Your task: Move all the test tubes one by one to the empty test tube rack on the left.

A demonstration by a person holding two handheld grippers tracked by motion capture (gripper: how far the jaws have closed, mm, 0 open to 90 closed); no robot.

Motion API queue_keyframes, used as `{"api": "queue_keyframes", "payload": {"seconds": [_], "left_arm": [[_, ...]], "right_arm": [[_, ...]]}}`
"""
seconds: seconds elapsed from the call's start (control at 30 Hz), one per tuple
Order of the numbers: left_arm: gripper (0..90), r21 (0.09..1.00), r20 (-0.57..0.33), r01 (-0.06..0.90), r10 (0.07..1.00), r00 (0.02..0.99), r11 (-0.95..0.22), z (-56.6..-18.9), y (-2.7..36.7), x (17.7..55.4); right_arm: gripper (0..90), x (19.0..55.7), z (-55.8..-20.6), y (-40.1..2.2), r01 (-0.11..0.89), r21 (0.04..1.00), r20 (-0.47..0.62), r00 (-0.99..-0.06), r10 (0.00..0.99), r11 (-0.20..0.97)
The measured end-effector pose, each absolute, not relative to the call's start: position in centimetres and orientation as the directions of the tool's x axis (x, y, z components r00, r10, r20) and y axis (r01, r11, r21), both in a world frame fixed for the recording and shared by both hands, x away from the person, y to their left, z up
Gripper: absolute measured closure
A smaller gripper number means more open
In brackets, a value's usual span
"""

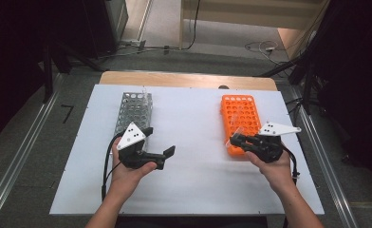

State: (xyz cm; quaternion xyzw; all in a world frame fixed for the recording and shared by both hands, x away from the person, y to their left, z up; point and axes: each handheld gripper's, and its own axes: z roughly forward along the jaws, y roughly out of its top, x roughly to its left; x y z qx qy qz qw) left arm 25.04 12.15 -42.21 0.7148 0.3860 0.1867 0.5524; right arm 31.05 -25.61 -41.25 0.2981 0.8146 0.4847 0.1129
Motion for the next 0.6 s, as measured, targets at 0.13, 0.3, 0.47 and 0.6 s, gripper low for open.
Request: {"api": "queue_keyframes", "payload": {"seconds": [0.13,0.3,0.47,0.6], "left_arm": [[2.5,0.935,-0.159,0.342,0.746,0.646,-0.097,-42.2,11.7,25.0],[3.2,0.936,-0.158,0.336,0.729,0.666,-0.104,-42.0,11.0,24.8],[4.6,0.937,-0.164,0.333,0.707,0.688,-0.106,-41.9,10.3,24.6],[6.6,0.939,-0.171,0.327,0.686,0.707,-0.104,-41.8,9.7,24.5]], "right_arm": [[74.4,30.6,-41.5,-24.6,0.366,0.855,0.103,-0.815,0.57,0.368],[74.4,30.0,-41.9,-23.2,0.354,0.848,0.098,-0.836,0.539,0.395],[74.4,29.4,-42.1,-21.8,0.333,0.846,0.092,-0.86,0.502,0.416],[74.4,28.8,-42.2,-20.8,0.319,0.844,0.087,-0.875,0.476,0.432]]}}
